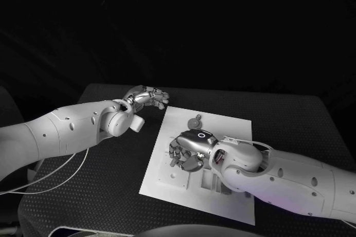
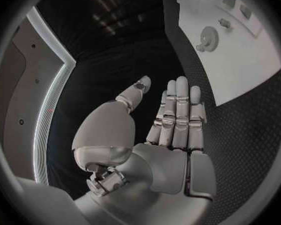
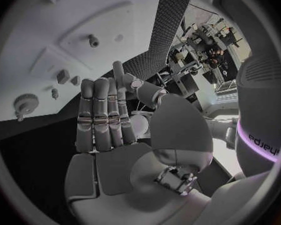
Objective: Assemble the parts on the task board
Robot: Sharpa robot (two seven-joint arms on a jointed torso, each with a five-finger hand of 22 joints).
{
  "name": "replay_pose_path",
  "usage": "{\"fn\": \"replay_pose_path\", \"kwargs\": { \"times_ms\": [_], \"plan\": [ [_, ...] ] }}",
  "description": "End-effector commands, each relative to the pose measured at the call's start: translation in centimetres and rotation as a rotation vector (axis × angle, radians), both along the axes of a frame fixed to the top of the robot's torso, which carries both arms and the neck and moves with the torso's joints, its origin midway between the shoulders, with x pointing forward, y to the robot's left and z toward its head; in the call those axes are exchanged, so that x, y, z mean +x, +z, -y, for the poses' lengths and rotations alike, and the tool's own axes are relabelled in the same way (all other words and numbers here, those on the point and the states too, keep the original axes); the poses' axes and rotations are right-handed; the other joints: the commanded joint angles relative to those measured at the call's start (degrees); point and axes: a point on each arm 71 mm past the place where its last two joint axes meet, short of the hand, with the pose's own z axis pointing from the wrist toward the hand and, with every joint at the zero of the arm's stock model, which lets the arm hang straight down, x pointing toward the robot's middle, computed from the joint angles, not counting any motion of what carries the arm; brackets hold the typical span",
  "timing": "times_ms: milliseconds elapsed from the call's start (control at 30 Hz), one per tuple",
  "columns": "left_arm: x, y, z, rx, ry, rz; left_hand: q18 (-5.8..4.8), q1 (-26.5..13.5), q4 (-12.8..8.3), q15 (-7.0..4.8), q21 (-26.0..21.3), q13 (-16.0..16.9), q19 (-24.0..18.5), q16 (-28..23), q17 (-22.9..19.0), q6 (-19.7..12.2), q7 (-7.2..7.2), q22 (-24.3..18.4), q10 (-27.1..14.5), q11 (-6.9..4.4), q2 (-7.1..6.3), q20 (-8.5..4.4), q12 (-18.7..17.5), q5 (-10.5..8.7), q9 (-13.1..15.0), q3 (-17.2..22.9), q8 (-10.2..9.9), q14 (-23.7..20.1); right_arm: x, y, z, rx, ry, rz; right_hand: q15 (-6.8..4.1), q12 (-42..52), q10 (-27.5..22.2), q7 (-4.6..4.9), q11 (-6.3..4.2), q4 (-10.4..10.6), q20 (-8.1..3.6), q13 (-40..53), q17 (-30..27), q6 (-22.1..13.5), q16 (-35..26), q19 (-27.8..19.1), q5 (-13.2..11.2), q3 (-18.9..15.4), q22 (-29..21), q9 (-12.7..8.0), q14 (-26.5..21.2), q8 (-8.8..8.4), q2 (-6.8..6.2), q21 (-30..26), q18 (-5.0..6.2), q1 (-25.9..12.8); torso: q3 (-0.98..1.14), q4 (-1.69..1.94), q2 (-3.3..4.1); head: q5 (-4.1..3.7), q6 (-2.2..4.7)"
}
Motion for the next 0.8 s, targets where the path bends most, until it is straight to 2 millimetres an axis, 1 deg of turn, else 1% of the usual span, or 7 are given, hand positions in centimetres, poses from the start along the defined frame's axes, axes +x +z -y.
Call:
{"fn": "replay_pose_path", "kwargs": {
  "times_ms": [33, 100, 200, 267, 333, 467, 800],
  "plan": [
    [0.0, 0.1, 0.4, -0.014, -0.014, 0.003, 0.11, -0.27, 0.09, 0.05, -0.38, 0.02, 0.32, -0.28, 0.10, -0.43, 0.05, 0.09, -0.37, -0.07, -0.36, 0.09, 0.24, -0.31, -0.08, -0.17, 0.15, 0.31, -0.5, -0.8, -0.5, -0.039, 0.026, 0.035, -0.06, 0.08, 0.15, 0.08, 0.19, -0.10, -0.12, 0.11, 0.11, 0.23, -0.13, 0.09, 0.20, 0.29, 1.35, 1.59, 0.48, 0.03, 0.37, 0.30, 0.92, -0.10, -0.06, 0.04, 0.00, 0.00, -0.18],
    [0.0, 0.1, 0.5, -0.014, -0.016, 0.003, 0.11, -0.27, 0.09, 0.05, -0.38, 0.02, 0.32, -0.28, 0.11, -0.43, 0.05, 0.10, -0.37, -0.08, -0.36, 0.10, 0.24, -0.31, -0.08, -0.17, 0.15, 0.31, -0.7, -1.3, -0.8, -0.049, 0.036, 0.026, -0.07, 0.08, 0.15, 0.08, 0.19, -0.14, -0.12, 0.13, 0.12, 0.23, -0.15, 0.09, 0.19, 0.30, 1.35, 1.61, 0.49, 0.03, 0.35, 0.33, 0.92, -0.12, -0.12, 0.05, 0.00, -0.07, -0.11],
    [0.0, 0.1, 0.7, -0.015, -0.019, 0.003, 0.11, -0.27, 0.10, 0.05, -0.39, 0.02, 0.32, -0.30, 0.12, -0.42, 0.05, 0.11, -0.36, -0.08, -0.37, 0.10, 0.24, -0.31, -0.08, -0.17, 0.16, 0.31, -1.0, -1.9, -1.2, -0.058, 0.048, 0.018, -0.07, 0.08, 0.16, 0.08, 0.19, -0.23, -0.13, 0.18, 0.15, 0.23, -0.17, 0.08, 0.20, 0.33, 1.35, 1.65, 0.53, 0.03, 0.35, 0.39, 0.92, -0.13, -0.11, 0.01, -0.03, 0.09, -0.19],
    [0.0, 0.1, 0.8, -0.016, -0.021, 0.003, 0.11, -0.27, 0.10, 0.05, -0.40, 0.03, 0.32, -0.31, 0.13, -0.42, 0.05, 0.12, -0.36, -0.08, -0.37, 0.10, 0.24, -0.30, -0.08, -0.16, 0.16, 0.31, -1.2, -2.1, -1.3, -0.063, 0.053, 0.015, -0.08, 0.08, 0.16, 0.08, 0.19, -0.26, -0.14, 0.20, 0.16, 0.23, -0.18, 0.08, 0.20, 0.33, 1.35, 1.66, 0.54, 0.03, 0.36, 0.42, 0.92, -0.14, -0.02, 0.01, -0.01, 0.01, -0.24],
    [0.1, 0.1, 0.9, -0.017, -0.024, 0.002, 0.11, -0.28, 0.10, 0.05, -0.41, 0.03, 0.32, -0.32, 0.14, -0.42, 0.05, 0.12, -0.36, -0.08, -0.38, 0.10, 0.24, -0.30, -0.08, -0.16, 0.17, 0.31, -1.2, -2.2, -1.4, -0.066, 0.055, 0.013, -0.08, 0.08, 0.16, 0.08, 0.18, -0.31, -0.14, 0.24, 0.18, 0.24, -0.19, 0.07, 0.21, 0.34, 1.35, 1.68, 0.56, 0.02, 0.38, 0.45, 0.92, -0.15, 0.01, 0.04, 0.00, -0.07, -0.23],
    [0.1, 0.1, 1.0, -0.018, -0.026, 0.002, 0.11, -0.29, 0.11, 0.06, -0.42, 0.03, 0.32, -0.33, 0.16, -0.42, 0.05, 0.13, -0.36, -0.08, -0.38, 0.10, 0.24, -0.30, -0.08, -0.16, 0.17, 0.31, -1.5, -2.5, -1.7, -0.069, 0.065, 0.007, -0.08, 0.08, 0.17, 0.07, 0.18, -0.39, -0.15, 0.29, 0.20, 0.25, -0.21, 0.07, 0.21, 0.35, 1.35, 1.72, 0.59, 0.02, 0.42, 0.52, 0.92, -0.18, 0.04, -0.11, -0.03, 0.14, -0.35],
    [0.1, 0.1, 1.0, -0.018, -0.027, 0.001, 0.10, -0.32, 0.15, 0.06, -0.47, 0.03, 0.33, -0.39, 0.21, -0.43, 0.05, 0.16, -0.36, -0.08, -0.38, 0.10, 0.25, -0.30, -0.09, -0.15, 0.19, 0.30, -1.5, -3.2, -1.6, -0.100, 0.069, -0.004, -0.09, 0.08, 0.17, 0.08, 0.17, -0.58, -0.15, 0.42, 0.27, 0.26, -0.27, 0.05, 0.22, 0.34, 1.34, 1.81, 0.66, -0.01, 0.52, 0.67, 0.92, -0.30, 0.16, -0.09, 0.02, 0.38, -0.70]
  ]
}}
